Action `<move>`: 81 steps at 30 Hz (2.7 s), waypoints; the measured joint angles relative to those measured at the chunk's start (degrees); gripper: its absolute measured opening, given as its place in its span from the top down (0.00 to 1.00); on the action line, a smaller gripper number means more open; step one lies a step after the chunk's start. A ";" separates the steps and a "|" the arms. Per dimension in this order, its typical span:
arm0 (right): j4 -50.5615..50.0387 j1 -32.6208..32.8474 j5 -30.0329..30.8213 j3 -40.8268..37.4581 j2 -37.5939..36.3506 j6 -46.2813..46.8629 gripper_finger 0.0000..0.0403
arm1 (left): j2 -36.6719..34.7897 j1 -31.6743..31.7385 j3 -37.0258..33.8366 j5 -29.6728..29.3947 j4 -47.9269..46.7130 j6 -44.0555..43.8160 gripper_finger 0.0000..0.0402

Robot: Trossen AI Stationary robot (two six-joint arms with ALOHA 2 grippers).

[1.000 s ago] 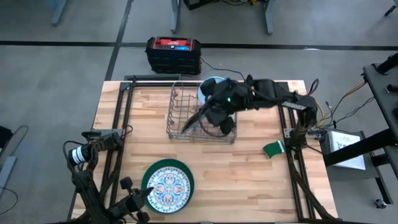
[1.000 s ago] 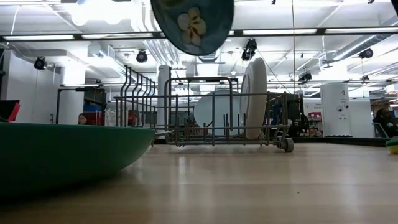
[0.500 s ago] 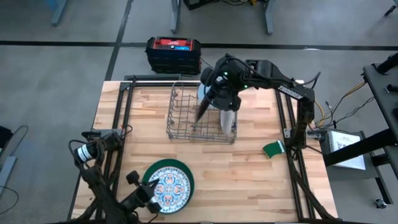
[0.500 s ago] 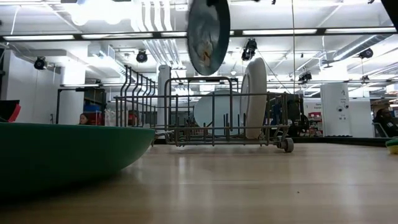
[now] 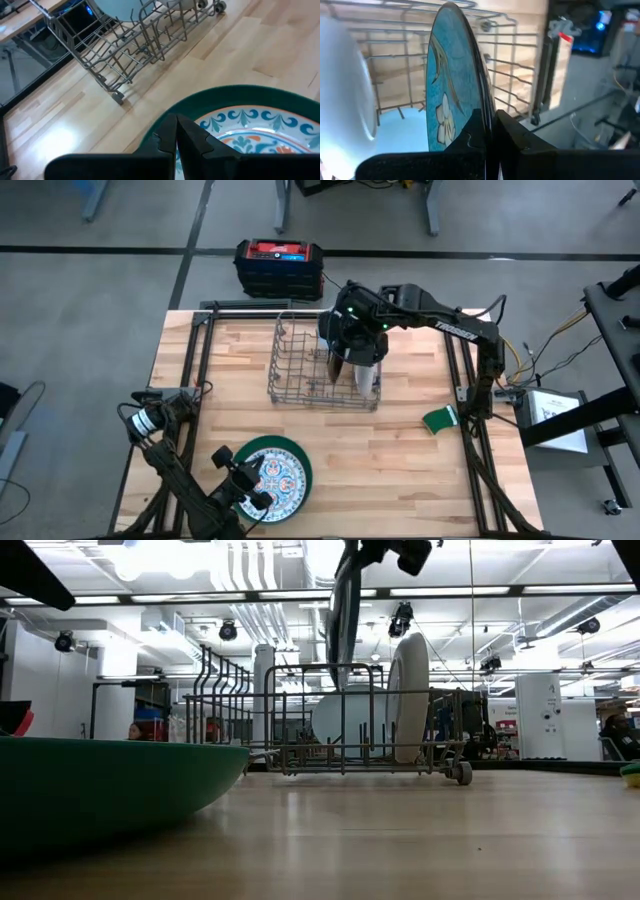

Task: Sort dishes
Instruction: Put the blue plate in the dishwasher rack

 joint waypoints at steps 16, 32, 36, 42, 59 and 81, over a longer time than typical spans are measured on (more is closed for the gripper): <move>1.71 -0.43 0.10 -7.93 0.04 -7.01 0.99 | 0.00 1.15 -0.02 -0.02 -0.04 0.36 1.00; 8.67 -2.90 0.11 -15.32 0.04 -7.53 0.99 | -0.02 1.26 -0.02 0.48 -0.01 0.58 1.00; 10.24 -3.02 0.15 -16.75 0.04 -7.60 0.99 | -0.04 1.40 -0.02 0.50 -0.01 0.31 1.00; 11.91 -3.06 0.15 -18.66 0.04 -8.82 0.98 | -0.04 1.45 -0.02 0.50 -0.02 0.38 1.00; 12.99 -3.06 -0.03 -20.01 0.04 -9.81 0.98 | -0.11 1.61 -0.02 0.90 -0.02 0.53 1.00; 16.23 -3.21 -0.79 -23.29 -0.02 -9.39 0.98 | -0.11 1.85 -0.02 0.90 -0.02 0.50 1.00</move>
